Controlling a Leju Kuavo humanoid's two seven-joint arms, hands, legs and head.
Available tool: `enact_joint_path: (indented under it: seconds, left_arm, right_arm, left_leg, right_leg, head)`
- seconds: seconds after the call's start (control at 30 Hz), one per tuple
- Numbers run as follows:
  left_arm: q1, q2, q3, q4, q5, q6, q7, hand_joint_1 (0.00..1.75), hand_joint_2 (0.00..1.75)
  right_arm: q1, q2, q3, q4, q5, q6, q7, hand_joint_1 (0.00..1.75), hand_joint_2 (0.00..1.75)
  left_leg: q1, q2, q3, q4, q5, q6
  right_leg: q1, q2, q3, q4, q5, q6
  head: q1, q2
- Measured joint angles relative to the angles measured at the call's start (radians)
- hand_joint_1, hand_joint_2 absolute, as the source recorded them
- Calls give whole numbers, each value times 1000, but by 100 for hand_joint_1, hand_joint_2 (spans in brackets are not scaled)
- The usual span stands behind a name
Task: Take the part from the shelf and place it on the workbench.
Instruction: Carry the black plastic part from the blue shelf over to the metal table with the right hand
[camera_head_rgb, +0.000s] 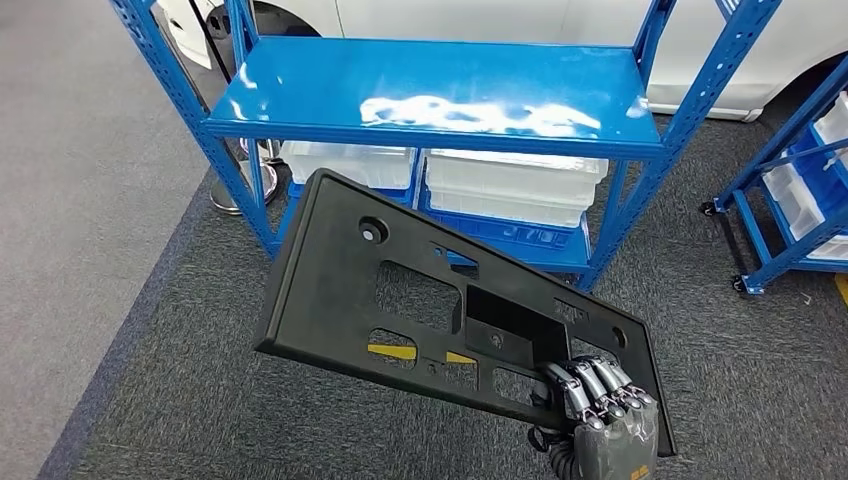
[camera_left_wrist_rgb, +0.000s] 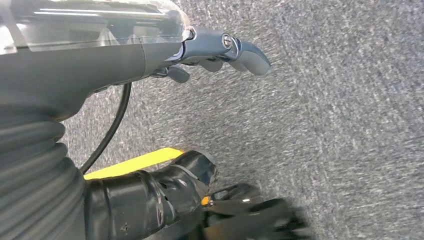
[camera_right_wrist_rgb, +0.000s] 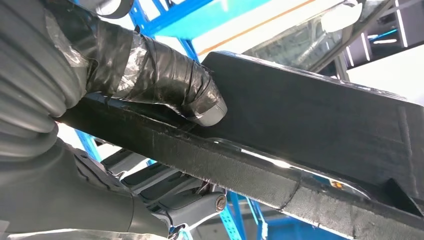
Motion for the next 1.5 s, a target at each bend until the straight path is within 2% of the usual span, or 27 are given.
enact_joint_path:
  seconds: [0.07, 0.1, 0.17, 0.2, 0.27, 0.33, 0.37, 0.4, 0.43, 0.5, 0.57, 0.67, 0.73, 0.83, 0.87, 0.9, 0.93, 0.97, 1.03, 1.1, 1.17, 1.23, 1.27, 1.33, 1.4, 1.43, 1.5]
  left_arm:
    - [-3, 1, 0, 0, 0, 0, 0, 0, 175]
    - [-3, 1, 0, 0, 0, 0, -1, 0, 175]
    - [-3, 1, 0, 0, 1, 0, -2, 0, 175]
    - [-3, 1, 0, 0, 2, 0, -3, 0, 175]
    - [-1, 0, 1, 0, 3, 0, -6, 0, 175]
    - [-2, 0, 1, 0, 4, -1, -9, 0, 175]
    - [-1, 0, 2, 0, 5, -1, -10, 0, 175]
    - [0, 0, 3, 0, 6, -1, -10, 0, 175]
    - [0, 0, 4, 0, 7, -1, -11, 0, 175]
    - [0, 0, 7, 0, 7, -1, -11, 0, 175]
    - [0, -1, 8, 0, 7, -1, -13, 0, 175]
    - [0, -1, 12, 0, 7, -1, -16, 0, 175]
    - [0, -1, 14, 0, 7, -1, -17, 0, 175]
    - [0, -1, 16, 0, 7, -1, -18, 0, 175]
    - [1, -1, 17, 0, 7, -2, -19, 0, 175]
    - [2, -1, 18, 0, 7, -2, -19, 0, 175]
    - [3, -1, 19, 0, 7, -2, -19, 0, 175]
    - [4, -1, 20, 0, 7, -2, -19, 0, 175]
    - [5, -1, 23, 0, 7, -2, -19, 0, 175]
    - [7, 0, 24, 0, 7, -1, -19, 0, 175]
    - [6, 0, 24, 0, 8, -1, -19, 0, 175]
    - [3, -1, 25, 0, 7, -1, -19, 0, 175]
    - [3, -1, 25, 0, 7, -1, -19, 0, 175]
    - [4, -1, 25, 0, 7, -1, -20, 0, 175]
    - [5, -1, 25, 0, 7, -1, -20, 0, 175]
    - [5, -1, 25, 0, 7, -1, -20, 0, 175]
    - [5, -2, 25, 0, 7, -1, -20, 0, 175]
  right_arm:
    - [0, 0, 0, 1, -14, 0, 9, 175, 175]
    - [0, 0, -1, 2, -18, 0, 15, 175, 175]
    - [1, 0, -1, 4, -21, 0, 26, 175, 175]
    - [1, 0, -1, 5, -23, 0, 29, 175, 175]
    - [3, 0, -1, 6, -36, 0, 29, 175, 175]
    - [8, 0, -1, 7, -69, 0, 16, 175, 175]
    - [12, 0, -1, 7, -93, 0, 6, 175, 175]
    - [14, 0, -1, 7, -119, 0, -3, 175, 175]
    - [16, 0, -2, 7, -140, 0, -9, 175, 175]
    - [17, 0, -2, 7, -163, 0, -16, 175, 175]
    - [18, 0, -2, 6, -171, 0, -18, 175, 175]
    - [23, 0, -3, 6, -179, 0, -19, 175, 175]
    - [25, 0, -4, 6, -183, 0, -19, 175, 175]
    - [27, 2, -8, 6, -192, 0, -20, 175, 175]
    - [28, 2, -9, 6, -195, 0, -20, 175, 175]
    - [29, 2, -11, 6, -197, 0, -21, 175, 175]
    - [30, 2, -13, 6, -199, 0, -22, 175, 175]
    - [30, 2, -15, 6, -201, 0, -24, 175, 175]
    - [31, 2, -19, 6, -208, 0, -29, 175, 175]
    - [31, 6, -23, 5, -216, 0, -36, 175, 175]
    - [34, 11, -29, 1, -226, 0, -45, 175, 175]
    - [38, 15, -38, -4, -235, 0, -52, 175, 175]
    - [40, 16, -43, -6, -238, 0, -54, 175, 175]
    - [41, 18, -50, -8, -245, 0, -56, 175, 175]
    - [45, 19, -58, -8, -254, 0, -62, 175, 175]
    - [47, 20, -63, -8, -260, 0, -65, 175, 175]
    - [50, 24, -74, -9, -274, 0, -71, 175, 175]
  left_leg:
    - [-5, -1, 86, -132, -4, 9]
    - [-8, -1, 102, -166, -11, 12]
    - [-8, 0, 98, -185, 0, 21]
    - [-6, 2, 94, -191, 9, 27]
    - [-2, 7, 83, -200, 28, 41]
    - [-4, 8, 64, -196, 40, 48]
    - [-5, 8, 55, -192, 45, 47]
    - [-5, 8, 45, -187, 49, 46]
    - [-5, 8, 36, -180, 52, 45]
    - [-4, 8, 19, -165, 53, 40]
    - [-5, 8, 4, -148, 51, 32]
    - [-7, 7, -5, -138, 54, 16]
    - [-4, 4, -18, -113, 30, 6]
    - [2, 0, -86, 51, -65, -7]
    - [3, 0, -109, 108, -85, -9]
    - [3, 0, -119, 136, -85, -9]
    - [3, -1, -111, 127, -64, -9]
    - [3, -7, -86, 80, -29, -6]
    - [3, -43, -20, -51, 33, 4]
    - [3, -74, 16, -123, 47, 11]
    - [2, -63, 25, -143, 45, 13]
    - [5, -38, 35, -168, 49, 21]
    - [7, -25, 39, -180, 51, 26]
    - [6, -3, 38, -183, 53, 33]
    - [4, 22, 35, -178, 51, 35]
    - [4, 34, 34, -174, 49, 34]
    - [5, 55, 32, -163, 41, 29]
  right_leg:
    - [1, -1, -12, 0, 17, 9]
    - [0, -3, -14, -2, 26, 14]
    - [-1, -4, -17, -7, 40, 25]
    - [-1, -3, -21, -2, 32, 30]
    - [-2, 0, -44, 61, -30, 38]
    - [-4, 2, -80, 180, -110, 44]
    - [-6, 2, -91, 230, -127, 46]
    - [-8, 2, -90, 255, -125, 48]
    - [-10, 2, -70, 243, -106, 50]
    - [-14, 2, 10, 129, -66, 52]
    - [-11, 3, 73, 26, -65, 49]
    - [-8, 6, 79, -2, -72, 35]
    - [-10, 8, 77, -8, -65, 22]
    - [-8, 13, 70, -10, -58, 9]
    - [-7, 17, 68, -10, -57, 8]
    - [-6, 23, 67, -9, -57, 7]
    - [-6, 31, 67, -8, -56, 7]
    - [-6, 40, 67, -7, -56, 7]
    - [-7, 58, 67, -5, -55, 9]
    - [-9, 76, 62, -6, -50, 18]
    - [-11, 95, 56, -9, -42, 31]
    - [-9, 82, 44, 7, -54, 40]
    - [-7, 64, 29, 38, -75, 43]
    - [-7, 30, -24, 150, -134, 49]
    - [-10, 20, -64, 238, -159, 55]
    - [-12, 16, -61, 234, -145, 58]
    - [-16, -6, -8, 134, -89, 62]
  head:
    - [0, 0]
    - [0, 0]
    - [1, 0]
    - [1, 0]
    - [1, 0]
    - [1, 0]
    - [1, 0]
    - [1, 0]
    - [1, 0]
    - [1, 0]
    - [1, 0]
    - [0, 0]
    - [0, 0]
    - [0, 0]
    - [0, 0]
    - [0, 0]
    - [0, 0]
    - [0, 0]
    - [0, 0]
    - [0, 0]
    - [0, 0]
    - [1, 0]
    - [1, 0]
    - [1, 0]
    - [1, 0]
    - [1, 0]
    - [1, 0]
